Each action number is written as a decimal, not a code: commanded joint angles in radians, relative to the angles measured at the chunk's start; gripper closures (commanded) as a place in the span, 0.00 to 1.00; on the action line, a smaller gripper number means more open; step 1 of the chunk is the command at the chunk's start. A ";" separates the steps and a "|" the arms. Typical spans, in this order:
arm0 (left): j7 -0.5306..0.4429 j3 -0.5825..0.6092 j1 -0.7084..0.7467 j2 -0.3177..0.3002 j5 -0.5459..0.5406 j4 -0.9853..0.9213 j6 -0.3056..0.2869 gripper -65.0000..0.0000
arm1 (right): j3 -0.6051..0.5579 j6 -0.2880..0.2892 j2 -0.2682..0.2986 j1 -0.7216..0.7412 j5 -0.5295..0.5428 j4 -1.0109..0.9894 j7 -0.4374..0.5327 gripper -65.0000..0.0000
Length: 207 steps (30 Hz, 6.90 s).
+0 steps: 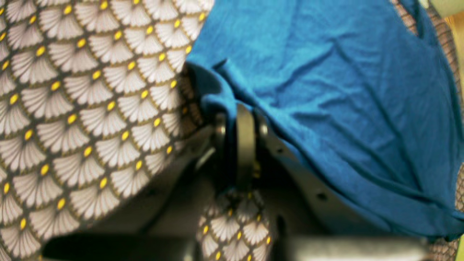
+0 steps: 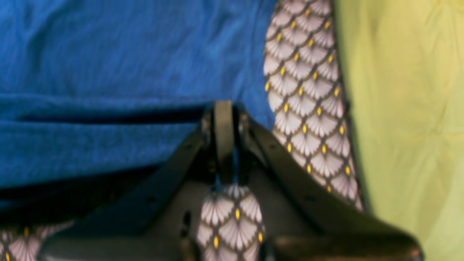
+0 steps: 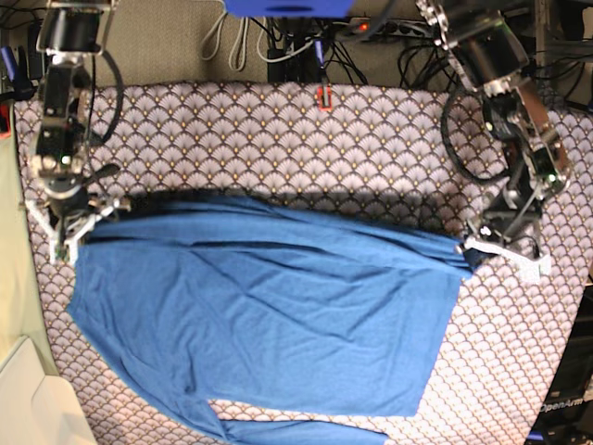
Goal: Fold the T-shirt properly
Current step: 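Drag the held edge with both grippers toward the shirt hem, then release and regrasp the folded edge corner with the left gripper, then tug the folded edge with the left gripper to straighten it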
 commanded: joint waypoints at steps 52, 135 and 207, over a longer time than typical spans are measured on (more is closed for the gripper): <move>-0.169 -0.002 -0.391 -0.056 -0.010 -0.460 -0.003 0.99 | -0.108 0.020 0.115 0.375 -0.002 -0.429 0.118 1.00; -0.422 0.261 -0.258 -0.137 -0.010 -0.589 -0.012 0.20 | -0.042 0.017 0.080 0.176 -0.002 -0.271 0.164 0.38; -0.517 0.270 -0.386 -0.157 -0.012 -0.758 -0.004 0.99 | -0.096 0.021 0.055 0.138 -0.002 -0.321 0.234 0.41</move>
